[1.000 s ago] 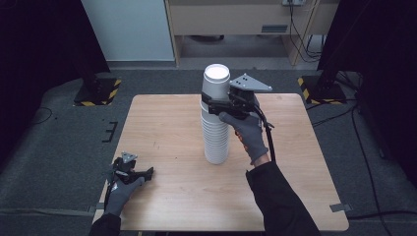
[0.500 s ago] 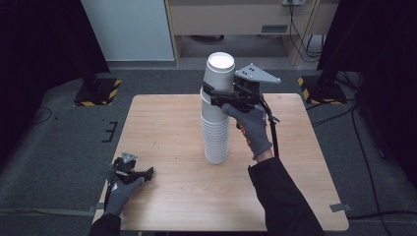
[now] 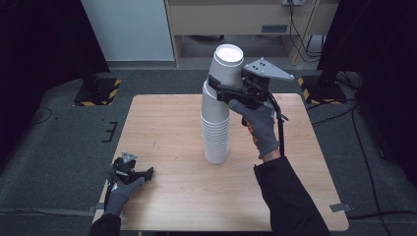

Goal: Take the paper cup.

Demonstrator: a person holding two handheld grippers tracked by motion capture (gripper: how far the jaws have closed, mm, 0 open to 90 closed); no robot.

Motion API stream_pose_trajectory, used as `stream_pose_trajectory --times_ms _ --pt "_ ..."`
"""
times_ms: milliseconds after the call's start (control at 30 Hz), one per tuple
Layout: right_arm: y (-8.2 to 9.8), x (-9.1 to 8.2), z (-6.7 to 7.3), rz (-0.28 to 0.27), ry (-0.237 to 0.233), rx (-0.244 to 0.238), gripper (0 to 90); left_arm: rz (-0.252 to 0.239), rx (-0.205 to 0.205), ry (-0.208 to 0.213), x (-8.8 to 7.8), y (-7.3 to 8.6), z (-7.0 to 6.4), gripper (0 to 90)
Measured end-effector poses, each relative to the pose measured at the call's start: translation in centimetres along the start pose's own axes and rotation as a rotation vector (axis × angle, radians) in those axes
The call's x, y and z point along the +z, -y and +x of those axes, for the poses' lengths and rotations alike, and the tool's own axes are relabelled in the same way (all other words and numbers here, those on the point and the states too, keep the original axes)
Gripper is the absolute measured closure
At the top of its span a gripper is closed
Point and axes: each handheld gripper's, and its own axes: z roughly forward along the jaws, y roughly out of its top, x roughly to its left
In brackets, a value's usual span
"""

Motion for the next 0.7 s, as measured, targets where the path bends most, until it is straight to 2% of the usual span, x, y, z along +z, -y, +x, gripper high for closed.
stream_pose_trajectory --times_ms 333,700 --pt "-1.1 -3.2 -1.6 -0.019 0.047 -0.008 15.3 0.0 0.0 0.0 0.0 0.0 0.0 0.0" --pt "-0.5 -5.9 -3.4 -0.021 0.097 0.003 15.4 0.0 0.0 0.0 0.0 0.0 0.0 0.0"
